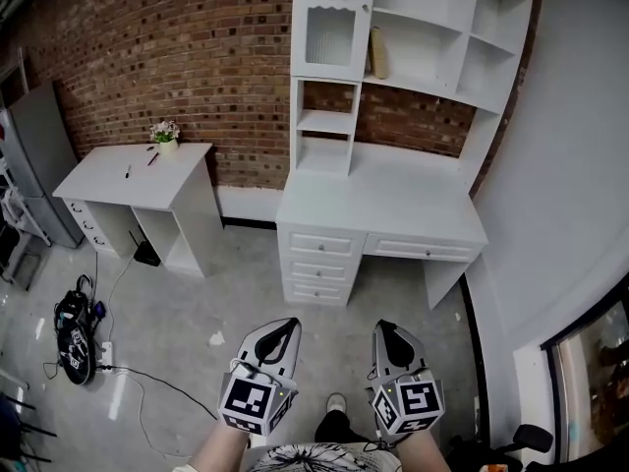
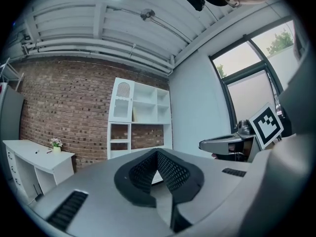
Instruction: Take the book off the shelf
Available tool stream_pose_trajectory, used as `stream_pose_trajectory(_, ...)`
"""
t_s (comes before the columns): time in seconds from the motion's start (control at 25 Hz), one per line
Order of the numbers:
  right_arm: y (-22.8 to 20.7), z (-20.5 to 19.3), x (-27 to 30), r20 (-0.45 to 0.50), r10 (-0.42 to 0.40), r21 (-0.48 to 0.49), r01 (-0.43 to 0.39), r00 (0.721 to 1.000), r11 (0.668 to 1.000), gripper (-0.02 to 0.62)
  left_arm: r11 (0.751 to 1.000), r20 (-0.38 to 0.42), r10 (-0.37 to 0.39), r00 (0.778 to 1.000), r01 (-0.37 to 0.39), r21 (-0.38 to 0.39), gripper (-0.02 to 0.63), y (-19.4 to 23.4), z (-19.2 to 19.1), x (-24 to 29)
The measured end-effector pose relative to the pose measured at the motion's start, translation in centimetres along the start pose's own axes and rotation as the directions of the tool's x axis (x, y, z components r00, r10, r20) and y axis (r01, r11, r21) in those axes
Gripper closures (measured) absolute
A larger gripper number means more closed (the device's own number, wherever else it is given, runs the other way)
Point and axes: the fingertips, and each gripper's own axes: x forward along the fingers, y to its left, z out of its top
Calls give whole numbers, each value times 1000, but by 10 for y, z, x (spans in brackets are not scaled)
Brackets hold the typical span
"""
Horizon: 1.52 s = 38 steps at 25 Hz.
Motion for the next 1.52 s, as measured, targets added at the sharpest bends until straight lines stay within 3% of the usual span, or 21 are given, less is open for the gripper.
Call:
stream_pose_trajectory(0.4, -150, 36, 113, 37, 16, -37, -14, 999, 999, 588, 1000, 40, 16, 999, -17, 25, 598, -3, 33, 186)
stream_pose_trajectory(0.84, -228, 45, 210, 36, 8, -39, -6, 999, 999, 588, 999, 27, 24, 999, -26, 39, 598, 27, 32, 305)
stream_pose_trajectory(1.16, -257, 51, 316, 38, -25, -63, 27, 999, 998, 588, 1000, 48, 2, 999, -3, 11, 598, 97, 25, 400)
stream_pose_trajectory(1.52, -290, 89, 489, 50, -93, -69, 96, 994, 993, 588, 998, 83, -69, 994, 69, 11, 598, 223, 56, 540)
